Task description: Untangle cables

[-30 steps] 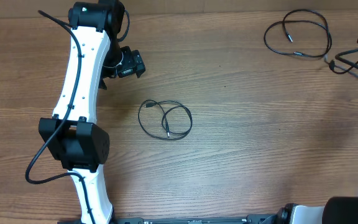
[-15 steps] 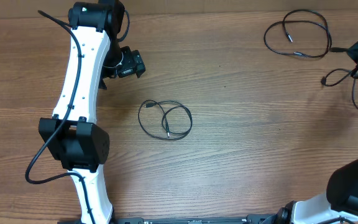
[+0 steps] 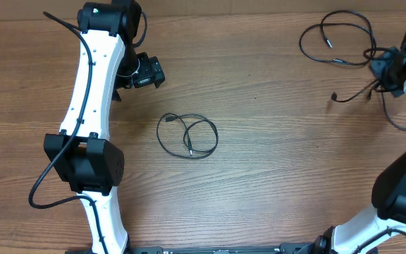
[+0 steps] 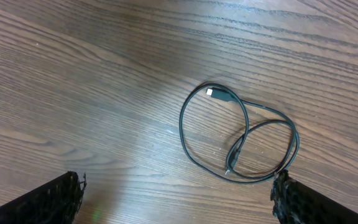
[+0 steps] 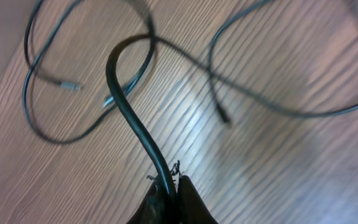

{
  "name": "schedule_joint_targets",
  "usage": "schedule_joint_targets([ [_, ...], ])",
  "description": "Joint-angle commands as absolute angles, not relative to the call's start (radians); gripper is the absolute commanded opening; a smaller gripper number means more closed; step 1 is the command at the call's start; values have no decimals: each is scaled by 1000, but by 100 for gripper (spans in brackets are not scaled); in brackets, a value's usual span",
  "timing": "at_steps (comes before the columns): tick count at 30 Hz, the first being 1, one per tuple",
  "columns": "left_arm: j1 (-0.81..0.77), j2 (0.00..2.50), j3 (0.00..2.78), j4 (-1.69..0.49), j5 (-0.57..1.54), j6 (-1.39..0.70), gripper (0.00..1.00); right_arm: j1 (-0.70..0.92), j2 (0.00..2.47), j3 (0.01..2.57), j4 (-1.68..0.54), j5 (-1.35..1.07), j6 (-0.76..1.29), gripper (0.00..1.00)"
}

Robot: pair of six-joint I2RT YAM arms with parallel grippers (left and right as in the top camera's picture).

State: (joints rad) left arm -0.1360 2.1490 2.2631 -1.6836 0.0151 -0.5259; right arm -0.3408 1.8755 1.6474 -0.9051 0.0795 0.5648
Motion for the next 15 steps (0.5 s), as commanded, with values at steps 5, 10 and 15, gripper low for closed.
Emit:
schedule_joint_targets([
  [5, -139, 2159, 2258, -1686, 19, -550, 100, -339, 1919, 1643, -916, -130, 576, 9],
  [10, -139, 2159, 2258, -1685, 19, -550, 100, -329, 1950, 1643, -930, -159, 575, 11],
  [15, -139, 2159, 2258, -1686, 19, -550, 99, -305, 1983, 1643, -929, -159, 572, 15],
])
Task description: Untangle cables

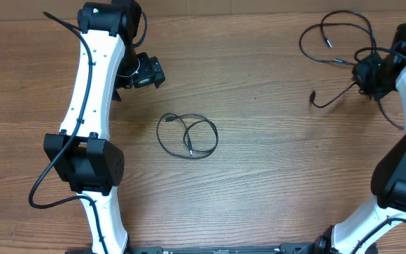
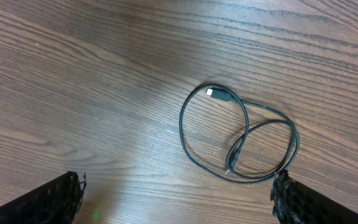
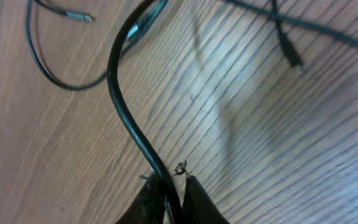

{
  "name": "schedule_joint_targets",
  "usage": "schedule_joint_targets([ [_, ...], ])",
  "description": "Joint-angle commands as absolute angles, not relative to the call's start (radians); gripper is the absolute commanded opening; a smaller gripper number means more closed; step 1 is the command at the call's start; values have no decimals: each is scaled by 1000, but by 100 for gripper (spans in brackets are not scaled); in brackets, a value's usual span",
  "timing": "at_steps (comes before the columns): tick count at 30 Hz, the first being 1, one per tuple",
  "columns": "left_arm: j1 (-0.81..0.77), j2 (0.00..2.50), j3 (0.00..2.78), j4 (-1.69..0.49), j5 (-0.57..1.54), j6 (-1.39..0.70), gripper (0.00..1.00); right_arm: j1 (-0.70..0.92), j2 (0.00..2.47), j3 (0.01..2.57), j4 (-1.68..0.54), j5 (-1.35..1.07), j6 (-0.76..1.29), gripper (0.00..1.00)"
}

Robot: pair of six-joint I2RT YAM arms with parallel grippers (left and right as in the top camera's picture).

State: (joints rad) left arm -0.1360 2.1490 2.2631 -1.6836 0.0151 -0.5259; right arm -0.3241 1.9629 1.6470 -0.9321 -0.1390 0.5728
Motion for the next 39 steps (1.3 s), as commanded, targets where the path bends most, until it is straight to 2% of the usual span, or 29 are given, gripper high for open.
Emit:
schedule_joint_targets([
  [1, -139, 2159, 2258, -1685, 19, -550, 100, -299, 1991, 1643, -929, -159, 572, 22],
  [3, -139, 2159, 2258, -1685, 19, -550, 99, -286, 2005, 1643, -930, -159, 572, 38],
  [4, -139, 2159, 2258, -1685, 19, -550, 99, -281, 2010, 1643, -931, -159, 571, 41],
  [7, -139, 2159, 2258, -1685, 19, -550, 100, -267, 2015, 1643, -932, -159, 568, 68],
  [11, -139, 2159, 2258, -1685, 19, -550, 100, -259, 2015, 1643, -933, -159, 568, 88],
  [15, -139, 2159, 2258, -1686, 19, -550, 99, -259, 2014, 1645, -951, -159, 568, 96],
  [19, -139, 2159, 2258, -1685, 19, -550, 100, -268, 2007, 1667, -985, -152, 534, 100],
  [27, -138, 2159, 2258, -1657, 19, -550, 99, -315, 1956, 1811, -1098, -46, 515, 100],
  [28, -139, 2159, 2258, -1650, 19, -550, 100, -321, 1952, 1821, -1099, -46, 515, 98],
  [33, -139, 2159, 2258, -1616, 19, -550, 99, -329, 1952, 1818, -1078, -46, 515, 39],
  [34, -139, 2159, 2258, -1613, 19, -550, 100, -329, 1954, 1811, -1071, -46, 516, 30],
  [37, -139, 2159, 2258, -1614, 19, -550, 100, -326, 1969, 1775, -1037, -45, 516, 17],
  [39, -139, 2159, 2258, -1614, 19, -550, 100, -325, 1988, 1752, -1018, -46, 516, 12],
])
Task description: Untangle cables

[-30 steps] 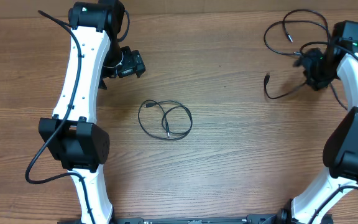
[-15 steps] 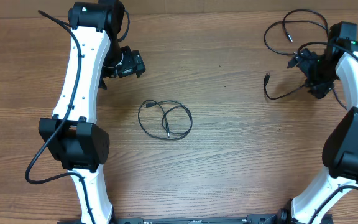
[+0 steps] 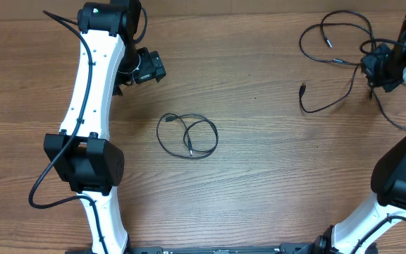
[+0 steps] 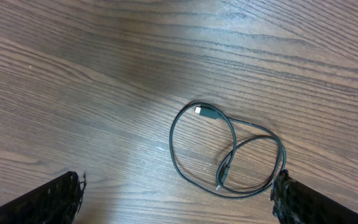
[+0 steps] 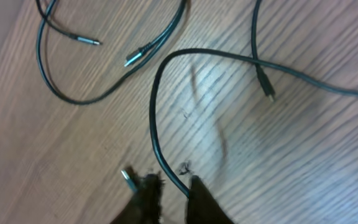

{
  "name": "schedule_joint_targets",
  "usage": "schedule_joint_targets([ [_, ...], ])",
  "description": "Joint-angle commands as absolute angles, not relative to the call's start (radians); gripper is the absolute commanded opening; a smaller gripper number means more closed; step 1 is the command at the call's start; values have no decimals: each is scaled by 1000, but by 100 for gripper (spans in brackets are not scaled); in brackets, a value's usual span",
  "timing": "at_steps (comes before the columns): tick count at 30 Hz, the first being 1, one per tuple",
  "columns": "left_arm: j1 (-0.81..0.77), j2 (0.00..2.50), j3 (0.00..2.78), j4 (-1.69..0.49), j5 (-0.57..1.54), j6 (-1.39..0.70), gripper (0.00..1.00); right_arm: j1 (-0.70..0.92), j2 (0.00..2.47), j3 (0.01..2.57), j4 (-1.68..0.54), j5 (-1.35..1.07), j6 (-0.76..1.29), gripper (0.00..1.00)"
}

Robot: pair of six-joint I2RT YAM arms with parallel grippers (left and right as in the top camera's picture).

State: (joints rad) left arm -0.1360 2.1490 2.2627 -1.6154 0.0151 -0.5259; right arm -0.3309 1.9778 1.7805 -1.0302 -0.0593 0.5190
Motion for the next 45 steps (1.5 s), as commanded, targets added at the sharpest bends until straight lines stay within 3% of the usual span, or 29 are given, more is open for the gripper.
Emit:
schedule_joint_targets([
  [1, -139, 2159, 2258, -1614, 19, -550, 99, -325, 2001, 1741, -1012, -46, 516, 11],
  [15, -138, 2159, 2258, -1614, 19, -550, 100, -280, 2171, 1705, -973, -106, 469, 4],
  [24, -139, 2159, 2258, -1614, 19, -550, 100, -207, 2172, 1706, -962, -88, 406, 6],
  [34, -139, 2159, 2258, -1614, 19, -550, 99, -249, 2170, 1899, -1134, -54, 396, 5],
  [36, -139, 2159, 2258, -1614, 19, -550, 100, -268, 2170, 1968, -1190, -53, 384, 10],
  [39, -139, 2159, 2258, -1614, 19, -550, 100, -303, 2170, 2046, -1264, -52, 384, 38],
  [41, -139, 2159, 2258, -1614, 19, -550, 100, -331, 2170, 2065, -1285, -50, 392, 51],
  [45, -139, 2159, 2258, -1614, 19, -550, 100, -400, 2170, 2045, -1292, -15, 426, 51],
])
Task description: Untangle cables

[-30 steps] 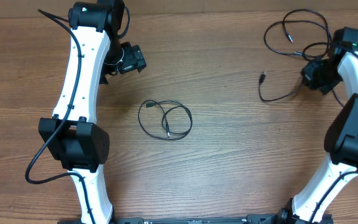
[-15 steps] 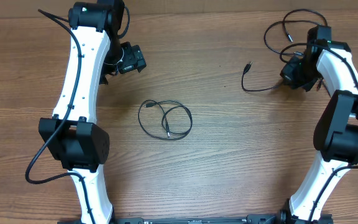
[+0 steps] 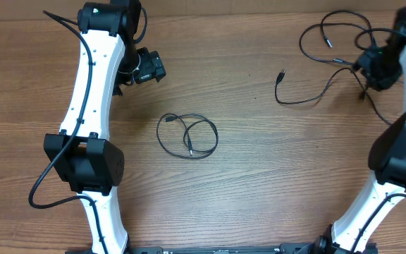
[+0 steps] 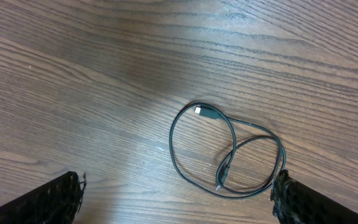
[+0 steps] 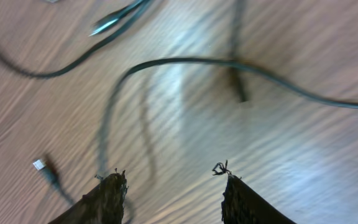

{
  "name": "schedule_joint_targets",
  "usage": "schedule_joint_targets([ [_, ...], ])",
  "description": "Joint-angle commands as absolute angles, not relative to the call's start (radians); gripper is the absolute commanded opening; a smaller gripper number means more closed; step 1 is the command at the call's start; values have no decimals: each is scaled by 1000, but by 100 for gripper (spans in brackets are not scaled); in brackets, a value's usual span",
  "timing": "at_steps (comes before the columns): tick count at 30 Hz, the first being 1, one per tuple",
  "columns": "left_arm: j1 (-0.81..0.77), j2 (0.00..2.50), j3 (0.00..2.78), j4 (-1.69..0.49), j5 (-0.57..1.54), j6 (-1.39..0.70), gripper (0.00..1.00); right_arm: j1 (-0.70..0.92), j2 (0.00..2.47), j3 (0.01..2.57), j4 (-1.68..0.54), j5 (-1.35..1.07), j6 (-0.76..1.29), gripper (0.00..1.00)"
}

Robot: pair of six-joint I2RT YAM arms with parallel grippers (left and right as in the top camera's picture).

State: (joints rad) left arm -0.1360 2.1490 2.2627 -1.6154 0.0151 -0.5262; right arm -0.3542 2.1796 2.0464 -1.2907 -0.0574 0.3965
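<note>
A small coiled black cable [image 3: 187, 135] lies mid-table, also under the left wrist camera as a double loop [image 4: 229, 152]. A second black cable [image 3: 304, 95] curves from a plug end at the centre right toward my right gripper [image 3: 376, 67]; the right wrist view shows it [image 5: 166, 62] lying loose on the wood. A third cable [image 3: 333, 35] loops at the far right corner. My right gripper [image 5: 169, 177] is open with nothing between its fingers. My left gripper [image 4: 176, 190] hangs open high above the table, left of the coil.
The wooden table [image 3: 273, 183] carries only the cables. The left arm's white links [image 3: 94, 85] stretch along the left side. The right arm's links [image 3: 400, 162] run down the right edge.
My right gripper has opened and let go of the cable it held. The cable's free plug end now lies farther left and farther back. The left arm has not moved.
My right gripper was shut on a black cable at the far right, its free end trailing just left of it. At each later moment that end lay farther left, away from the corner loops. Now the gripper is open and the cable lies stretched out alone.
</note>
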Motion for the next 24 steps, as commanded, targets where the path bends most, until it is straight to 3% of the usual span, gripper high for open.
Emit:
schedule_joint_targets([
  [1, -139, 2159, 2258, -1614, 19, -550, 99, -417, 2170, 2033, -1293, 6, 452, 50],
  [4, -139, 2159, 2258, -1614, 19, -550, 100, -466, 2170, 1977, -1291, 70, 523, 51],
  [5, -139, 2159, 2258, -1614, 19, -550, 100, -480, 2170, 1954, -1287, 77, 543, 56],
  [6, -139, 2159, 2258, -1614, 19, -550, 100, -497, 2170, 1929, -1279, 77, 555, 66],
  [7, -139, 2159, 2258, -1614, 19, -550, 100, -514, 2170, 1900, -1261, 76, 554, 84],
  [8, -139, 2159, 2258, -1614, 19, -550, 100, -526, 2170, 1873, -1242, 76, 554, 93],
  [9, -139, 2159, 2258, -1614, 19, -550, 100, -539, 2170, 1850, -1227, 77, 554, 95],
  [24, -138, 2159, 2258, -1614, 19, -550, 100, -601, 2172, 1644, -983, 36, 554, 96],
])
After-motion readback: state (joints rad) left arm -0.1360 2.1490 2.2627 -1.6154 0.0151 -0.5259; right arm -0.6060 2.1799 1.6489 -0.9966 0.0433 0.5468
